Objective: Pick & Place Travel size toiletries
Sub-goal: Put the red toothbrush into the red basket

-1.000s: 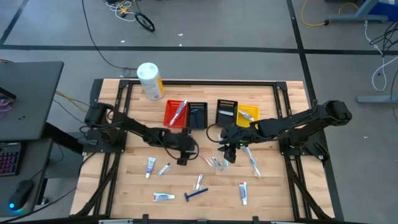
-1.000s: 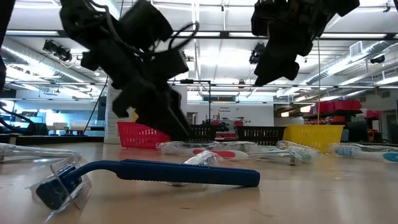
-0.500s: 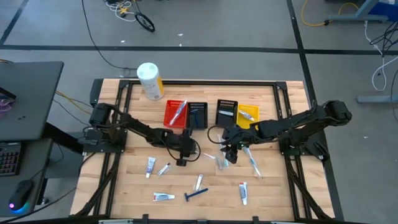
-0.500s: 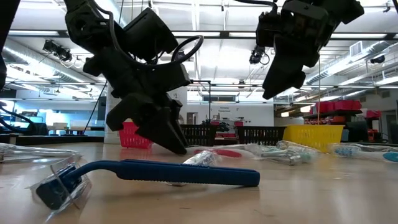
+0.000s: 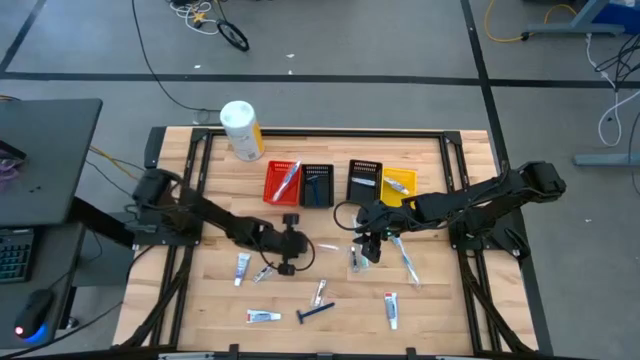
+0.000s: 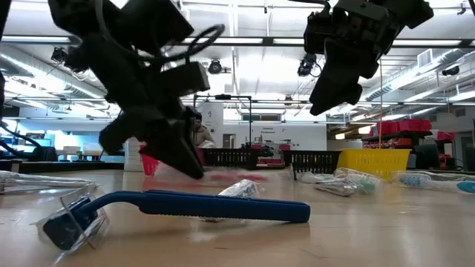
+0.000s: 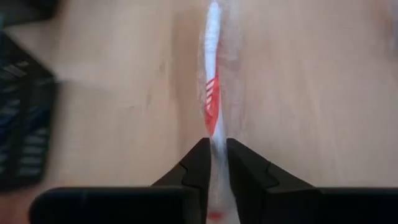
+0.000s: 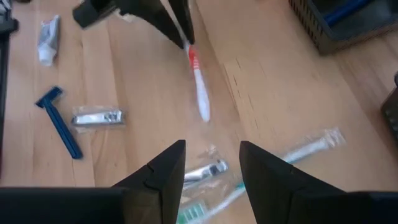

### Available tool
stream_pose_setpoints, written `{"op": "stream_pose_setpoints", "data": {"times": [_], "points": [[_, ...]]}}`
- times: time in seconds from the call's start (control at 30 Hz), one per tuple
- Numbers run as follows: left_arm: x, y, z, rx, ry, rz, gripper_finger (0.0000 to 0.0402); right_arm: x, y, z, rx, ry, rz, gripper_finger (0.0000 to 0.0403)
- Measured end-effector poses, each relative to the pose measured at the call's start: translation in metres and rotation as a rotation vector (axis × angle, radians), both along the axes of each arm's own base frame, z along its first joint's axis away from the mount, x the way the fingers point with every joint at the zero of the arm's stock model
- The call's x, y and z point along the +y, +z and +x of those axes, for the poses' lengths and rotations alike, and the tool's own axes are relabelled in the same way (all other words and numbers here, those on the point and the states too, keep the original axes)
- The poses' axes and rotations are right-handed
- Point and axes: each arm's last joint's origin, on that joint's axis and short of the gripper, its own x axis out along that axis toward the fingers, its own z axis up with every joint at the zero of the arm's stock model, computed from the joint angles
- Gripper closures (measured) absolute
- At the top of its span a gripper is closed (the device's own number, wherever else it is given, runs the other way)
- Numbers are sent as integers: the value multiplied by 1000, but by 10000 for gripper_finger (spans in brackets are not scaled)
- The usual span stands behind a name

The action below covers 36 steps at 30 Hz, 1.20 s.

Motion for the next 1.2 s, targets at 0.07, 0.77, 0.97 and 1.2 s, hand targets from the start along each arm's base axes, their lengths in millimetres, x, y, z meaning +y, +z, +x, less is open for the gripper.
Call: {"op": "stream_pose_setpoints", "data": {"times": [0.07, 0.77, 0.97, 1.2], "points": [[-3, 12, -6, -13, 83, -35, 369, 0, 1, 1, -10, 1, 3, 242], [92, 73, -25, -336, 851, 10, 396, -3, 5, 6, -86, -63, -80, 242], [126, 56, -22, -294, 969, -27, 387, -6, 5, 6, -97, -132, -155, 242], [135, 40, -20, -222, 982, -107, 350, -7, 5, 5, -95, -142, -166, 242]]}}
